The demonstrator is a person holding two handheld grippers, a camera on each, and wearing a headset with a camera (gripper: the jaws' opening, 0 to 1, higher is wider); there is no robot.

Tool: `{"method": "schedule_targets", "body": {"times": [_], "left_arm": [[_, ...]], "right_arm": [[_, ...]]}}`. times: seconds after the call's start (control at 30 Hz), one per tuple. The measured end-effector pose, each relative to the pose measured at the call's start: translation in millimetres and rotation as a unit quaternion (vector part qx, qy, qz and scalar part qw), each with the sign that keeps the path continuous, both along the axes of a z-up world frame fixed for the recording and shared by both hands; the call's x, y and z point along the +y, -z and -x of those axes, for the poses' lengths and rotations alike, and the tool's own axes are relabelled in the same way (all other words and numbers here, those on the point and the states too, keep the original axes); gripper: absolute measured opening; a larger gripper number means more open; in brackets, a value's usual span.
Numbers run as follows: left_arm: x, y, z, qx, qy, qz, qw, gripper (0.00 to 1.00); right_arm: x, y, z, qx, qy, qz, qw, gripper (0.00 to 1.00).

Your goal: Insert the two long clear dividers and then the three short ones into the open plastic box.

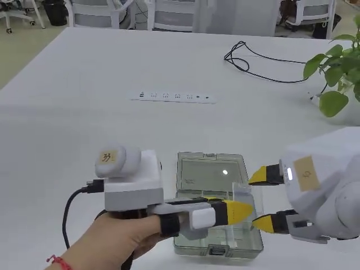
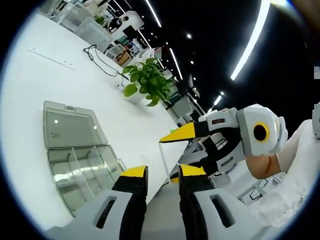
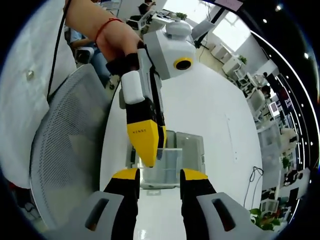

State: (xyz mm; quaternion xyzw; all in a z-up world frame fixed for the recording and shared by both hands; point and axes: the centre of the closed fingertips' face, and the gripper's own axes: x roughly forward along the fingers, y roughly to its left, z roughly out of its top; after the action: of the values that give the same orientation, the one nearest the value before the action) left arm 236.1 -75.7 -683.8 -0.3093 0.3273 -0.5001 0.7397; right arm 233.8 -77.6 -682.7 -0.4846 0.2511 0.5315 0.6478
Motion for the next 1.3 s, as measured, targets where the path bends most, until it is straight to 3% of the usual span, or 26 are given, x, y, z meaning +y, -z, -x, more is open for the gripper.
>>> {"method": "schedule_targets", "body": {"times": [0.13, 0.4, 0.97, 1.1, 1.17, 1.23, 1.3], "left_arm": [[-0.1, 1.1, 0.7, 0.004, 0.003, 0.001, 1.0, 0.11], [-2.0, -0.2, 3.4, 0.01, 0.01, 0.006, 0.9999, 0.01], [-1.9, -1.4, 3.2, 0.023, 0.001, 0.016, 0.9996, 0.0], [-0.1, -0.2, 2.3, 0.009, 0.003, 0.007, 0.9999, 0.0], [1.2, -0.1, 3.5, -0.005, 0.008, 0.0, 1.0, 0.0], [2.5, 0.7, 5.9, -0.028, 0.019, -0.01, 0.9994, 0.0], [3.4, 2.0, 9.4, -0.073, 0.04, -0.028, 0.9962, 0.0]], "right_arm": [[1.8, -0.1, 3.0, 0.002, 0.0, 0.0, 1.0, 0.33], [2.6, 0.0, 3.6, -0.003, -0.002, 0.009, 1.0, 0.33], [3.5, 0.1, 2.0, -0.02, -0.01, 0.015, 0.9997, 0.35], [3.5, -5.7, -0.4, -0.014, -0.002, 0.0, 0.9999, 0.35], [3.8, -10.4, -0.8, 0.0, 0.004, -0.017, 0.9998, 0.36], [5.6, -15.9, -0.4, 0.027, 0.018, -0.049, 0.9983, 0.36], [4.7, -20.6, -0.3, 0.052, 0.022, -0.07, 0.996, 0.35]]}}
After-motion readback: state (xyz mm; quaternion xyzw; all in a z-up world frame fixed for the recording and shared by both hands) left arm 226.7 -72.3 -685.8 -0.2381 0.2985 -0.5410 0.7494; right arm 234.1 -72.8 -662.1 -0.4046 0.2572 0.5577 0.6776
